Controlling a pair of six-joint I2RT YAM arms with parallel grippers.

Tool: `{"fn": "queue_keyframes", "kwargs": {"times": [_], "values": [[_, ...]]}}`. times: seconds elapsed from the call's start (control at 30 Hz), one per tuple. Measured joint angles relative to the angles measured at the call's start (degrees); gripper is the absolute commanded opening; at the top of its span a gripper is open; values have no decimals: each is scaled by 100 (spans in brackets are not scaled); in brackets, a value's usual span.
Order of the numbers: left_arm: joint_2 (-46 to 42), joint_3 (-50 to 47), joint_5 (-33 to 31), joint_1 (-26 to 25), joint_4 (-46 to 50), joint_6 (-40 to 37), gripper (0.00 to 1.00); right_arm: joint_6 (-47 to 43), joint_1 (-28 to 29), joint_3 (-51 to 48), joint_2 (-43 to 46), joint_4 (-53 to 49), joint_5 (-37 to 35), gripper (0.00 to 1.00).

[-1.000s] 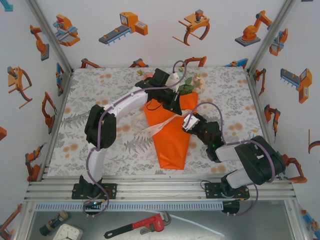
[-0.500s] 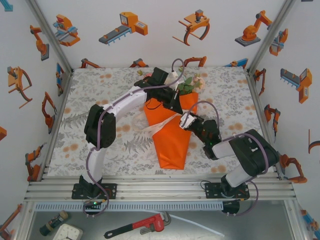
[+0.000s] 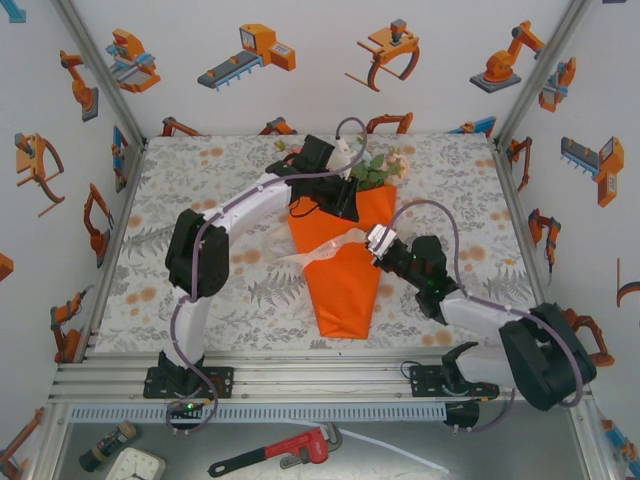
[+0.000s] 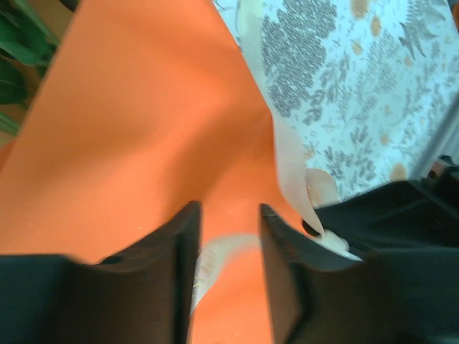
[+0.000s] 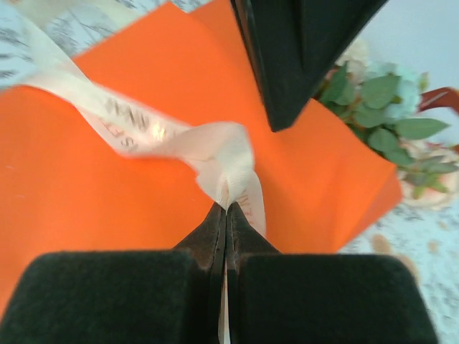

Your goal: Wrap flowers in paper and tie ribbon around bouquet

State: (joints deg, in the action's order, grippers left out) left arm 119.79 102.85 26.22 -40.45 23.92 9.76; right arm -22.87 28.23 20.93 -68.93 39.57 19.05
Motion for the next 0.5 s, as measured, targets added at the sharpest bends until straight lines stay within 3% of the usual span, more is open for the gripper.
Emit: {"fn": "queue_keyframes", "kwargs": {"times": [0.23,0.5], "values": [[-1475,-1790,-334,37,-994,44,58,837,-44,1038,216,-2114,448,0],[-3467,-4529,-979,-131,-2940,1338,52,1617,-199,1547,-254,-3106,225,0]]}}
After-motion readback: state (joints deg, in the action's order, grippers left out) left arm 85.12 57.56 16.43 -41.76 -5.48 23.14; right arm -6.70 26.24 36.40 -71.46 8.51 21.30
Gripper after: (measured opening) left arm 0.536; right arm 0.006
